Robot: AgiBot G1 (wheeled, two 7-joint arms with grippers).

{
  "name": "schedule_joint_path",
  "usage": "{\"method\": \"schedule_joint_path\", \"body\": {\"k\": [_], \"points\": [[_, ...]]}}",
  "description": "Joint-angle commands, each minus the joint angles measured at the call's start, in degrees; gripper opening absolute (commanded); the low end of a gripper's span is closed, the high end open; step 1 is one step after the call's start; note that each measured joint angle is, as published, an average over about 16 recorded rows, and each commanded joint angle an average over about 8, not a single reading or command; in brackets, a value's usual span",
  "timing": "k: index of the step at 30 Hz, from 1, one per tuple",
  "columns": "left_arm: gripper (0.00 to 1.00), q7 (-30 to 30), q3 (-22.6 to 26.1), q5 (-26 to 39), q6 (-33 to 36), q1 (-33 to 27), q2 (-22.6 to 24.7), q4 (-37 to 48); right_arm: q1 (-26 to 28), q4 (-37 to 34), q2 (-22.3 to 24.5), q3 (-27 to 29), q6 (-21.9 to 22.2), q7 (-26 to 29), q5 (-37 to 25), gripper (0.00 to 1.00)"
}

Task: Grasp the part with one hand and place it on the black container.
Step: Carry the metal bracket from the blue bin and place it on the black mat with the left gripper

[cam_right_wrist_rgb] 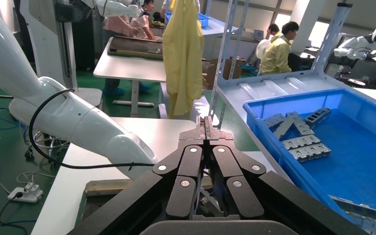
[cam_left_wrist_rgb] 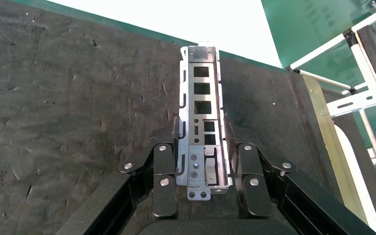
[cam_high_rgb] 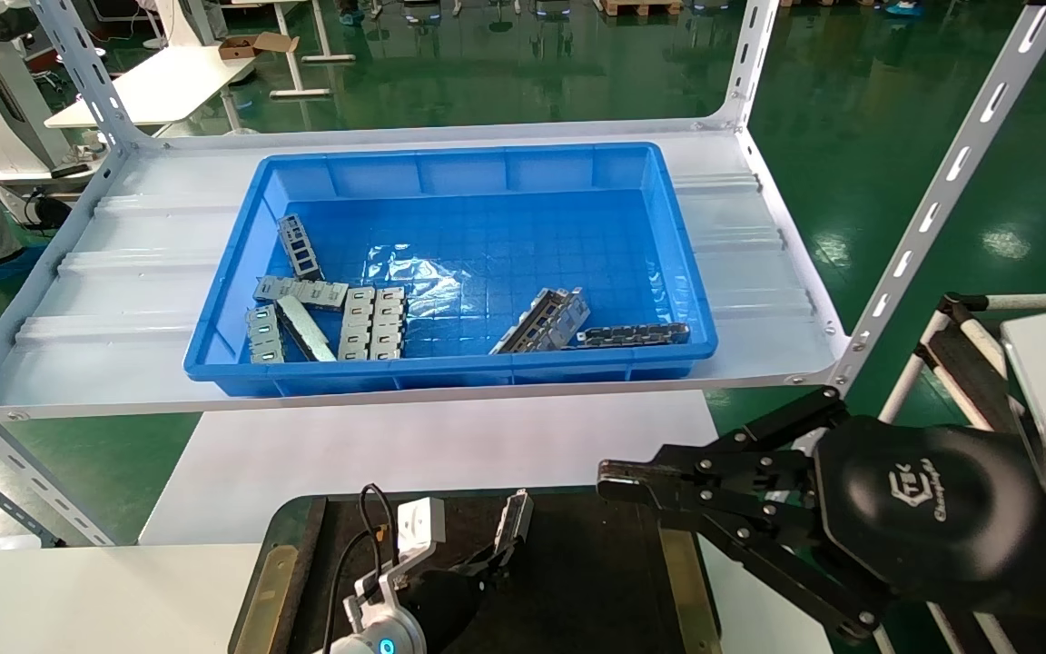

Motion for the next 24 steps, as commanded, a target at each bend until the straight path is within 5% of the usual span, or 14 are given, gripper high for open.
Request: {"method": "schedule_joint_path", "body": {"k": [1,5,8,24], "points": [[0.24,-1.3,0.0,0.9,0.4,0.0,0.0,-0.1,0.0,0.0,0.0,0.0,0.0,0.0,0.0,0.45],[0.74,-4.0,0.0,3.0,1.6,-0.1,0.1,-0.5,0.0,0.0,0.0,0.0,0.0,0.0,0.0,0.94],[0.99,-6.1,0.1,4.7,2.4,-0.1,0.1,-0.9,0.0,0.0,0.0,0.0,0.0,0.0,0.0,1.00],[1.00,-18.8,0.6,16.2,7.7,-0.6,0.4,-3.9,0.0,0.0,0.0,0.0,0.0,0.0,0.0,1.00]]}}
